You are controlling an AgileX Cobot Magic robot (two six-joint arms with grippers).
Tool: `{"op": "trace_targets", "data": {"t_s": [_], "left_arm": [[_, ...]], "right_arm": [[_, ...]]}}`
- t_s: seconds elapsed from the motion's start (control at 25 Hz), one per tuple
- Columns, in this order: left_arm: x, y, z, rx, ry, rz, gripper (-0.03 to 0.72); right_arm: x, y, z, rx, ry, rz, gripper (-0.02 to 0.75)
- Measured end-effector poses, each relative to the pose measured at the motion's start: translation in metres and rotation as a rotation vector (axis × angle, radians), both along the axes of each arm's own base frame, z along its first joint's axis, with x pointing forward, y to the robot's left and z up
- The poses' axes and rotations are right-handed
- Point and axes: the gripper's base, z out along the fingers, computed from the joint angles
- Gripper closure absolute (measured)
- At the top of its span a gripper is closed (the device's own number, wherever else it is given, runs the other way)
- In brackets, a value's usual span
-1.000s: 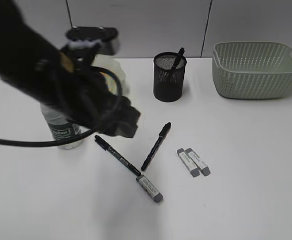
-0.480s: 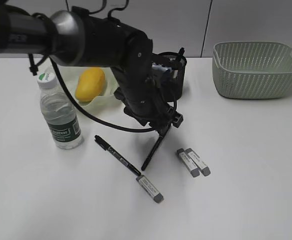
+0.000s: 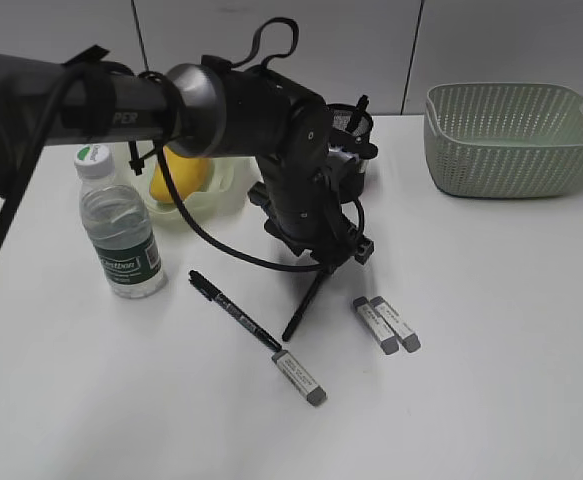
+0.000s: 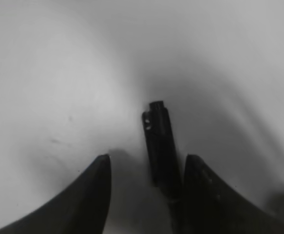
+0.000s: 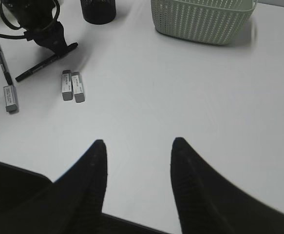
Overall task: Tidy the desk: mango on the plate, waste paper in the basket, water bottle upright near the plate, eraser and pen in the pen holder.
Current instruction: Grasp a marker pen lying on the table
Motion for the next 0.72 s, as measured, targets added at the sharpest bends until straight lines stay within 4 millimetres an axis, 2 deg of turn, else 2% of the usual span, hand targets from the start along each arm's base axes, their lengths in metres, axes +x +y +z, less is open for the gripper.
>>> {"op": "trace_targets", "data": {"t_s": [0.16, 0.36, 0.44, 0.52, 0.56, 0.72], "left_arm": [[0.000, 0.000, -0.009, 0.013, 0.011, -0.001, 0.392], [0.002, -0.001, -0.009, 0.005, -0.002, -0.003, 0.586], [0.004, -0.004, -0.004, -0.027, -0.029, -0.004, 0.585], [0.007, -0.008, 0.011, -0.093, -0.093, -0.008, 0.585], [0.010, -0.010, 0.027, -0.149, -0.150, -0.011, 0.585], [0.017, -0.019, 0.108, -0.445, -0.449, -0.031, 0.585]], "right_arm": [[0.000, 0.000, 0.000, 0.000, 0.000, 0.000, 0.386], [0.000, 0.000, 0.000, 0.000, 0.000, 0.000, 0.386], [0.000, 0.000, 0.000, 0.000, -0.001, 0.000, 0.386], [0.000, 0.000, 0.000, 0.000, -0.001, 0.000, 0.386], [0.000, 0.000, 0.000, 0.000, -0.001, 0.000, 0.386], [0.000, 0.000, 0.000, 0.000, -0.001, 0.000, 0.386]]}}
